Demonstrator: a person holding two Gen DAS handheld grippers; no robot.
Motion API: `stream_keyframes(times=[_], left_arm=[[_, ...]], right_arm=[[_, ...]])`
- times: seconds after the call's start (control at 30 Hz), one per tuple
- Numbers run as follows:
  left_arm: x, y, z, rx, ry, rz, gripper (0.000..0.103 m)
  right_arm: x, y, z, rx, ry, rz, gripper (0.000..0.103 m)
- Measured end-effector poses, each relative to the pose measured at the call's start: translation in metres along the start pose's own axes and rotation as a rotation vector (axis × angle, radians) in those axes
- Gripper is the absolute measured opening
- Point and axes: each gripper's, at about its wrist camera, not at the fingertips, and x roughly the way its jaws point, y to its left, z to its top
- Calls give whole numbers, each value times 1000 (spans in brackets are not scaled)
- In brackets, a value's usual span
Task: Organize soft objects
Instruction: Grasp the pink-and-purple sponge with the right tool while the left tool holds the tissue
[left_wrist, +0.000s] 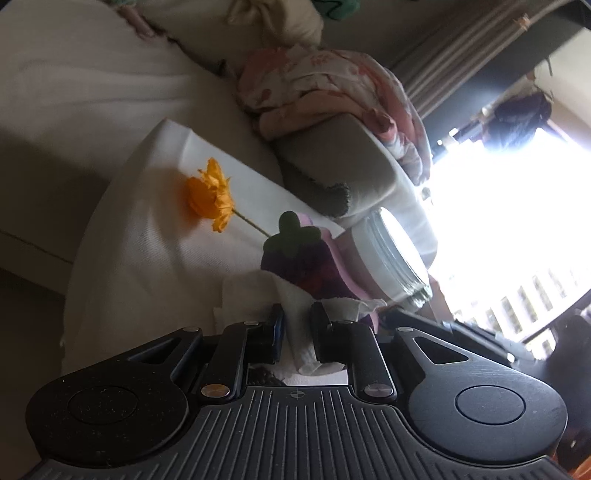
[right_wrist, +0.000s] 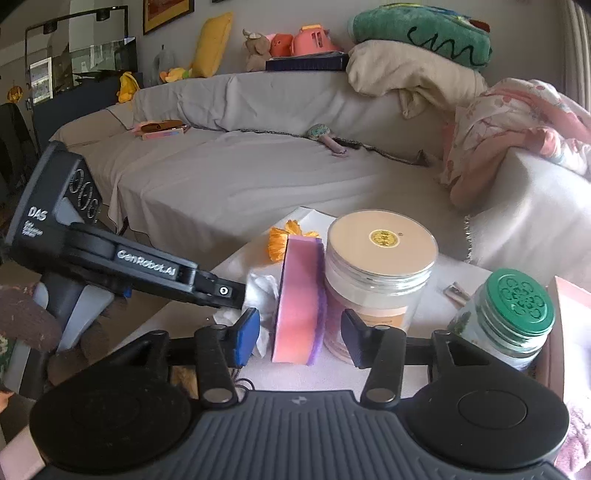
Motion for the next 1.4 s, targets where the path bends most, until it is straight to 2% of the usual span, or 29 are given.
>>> stream_keyframes(times=[0.27,0.47,0.57,0.67,0.8,1.13,1.3,1.33,1.37,1.4], left_arm=[[1,20,-13,-144,96,-133,16],[-2,15,-22,-167,64,-160,11],[-5,7,-24,-140,23,-126,10],[-17,-4,-24,-65,-42,-49,9],[-38,-14,-23,35,-118,52,9],[-52,-8,-31,69,-90,125,9],[-59,-7,-32,69,-101,139,9],[-60,-6,-33,65,-108,141,9],[-61,-5,-33,59,-112,144,9],[-62,-5,-33,52,-119,147,9]], right_arm=[[-6,-3,-14,-39,8,-23,49],[-6,-6,-17,-44,6,-18,49],[-12,-6,-15,-34,-9,9,49],[-22,-7,-12,-45,-38,34,49],[-21,-8,-9,-40,-34,7,49],[11,-3,7,84,7,18,49],[23,9,14,20,17,-5,48],[27,11,14,16,26,-11,47],[28,14,15,8,33,-17,35],[28,16,15,-8,42,-20,29]])
